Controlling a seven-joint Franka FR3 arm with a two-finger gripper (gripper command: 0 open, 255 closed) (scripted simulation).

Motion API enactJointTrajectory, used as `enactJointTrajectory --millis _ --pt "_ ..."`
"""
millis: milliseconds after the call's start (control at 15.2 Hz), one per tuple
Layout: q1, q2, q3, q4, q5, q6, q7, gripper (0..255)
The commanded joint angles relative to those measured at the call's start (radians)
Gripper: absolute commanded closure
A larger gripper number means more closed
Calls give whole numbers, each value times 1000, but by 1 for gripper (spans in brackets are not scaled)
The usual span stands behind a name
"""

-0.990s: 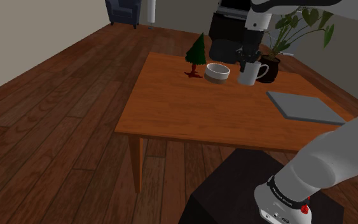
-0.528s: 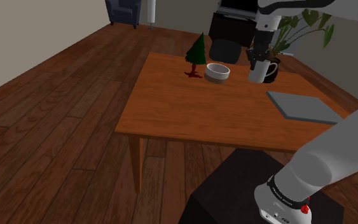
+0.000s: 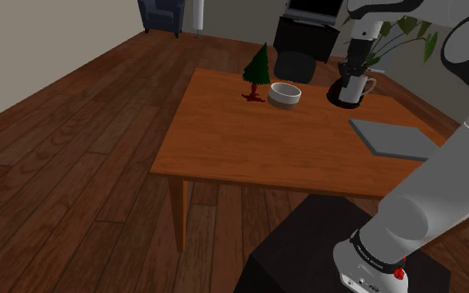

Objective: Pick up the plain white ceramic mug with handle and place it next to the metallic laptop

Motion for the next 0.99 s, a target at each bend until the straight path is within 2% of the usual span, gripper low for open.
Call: enactJointTrajectory --millis 0,462,924 --pt "-27 50 -22 63 12 -13 -52 255" --pt "-161 287 -78 359 95 -83 -227 255" --pt "-148 267 -74 236 87 20 -218 255"
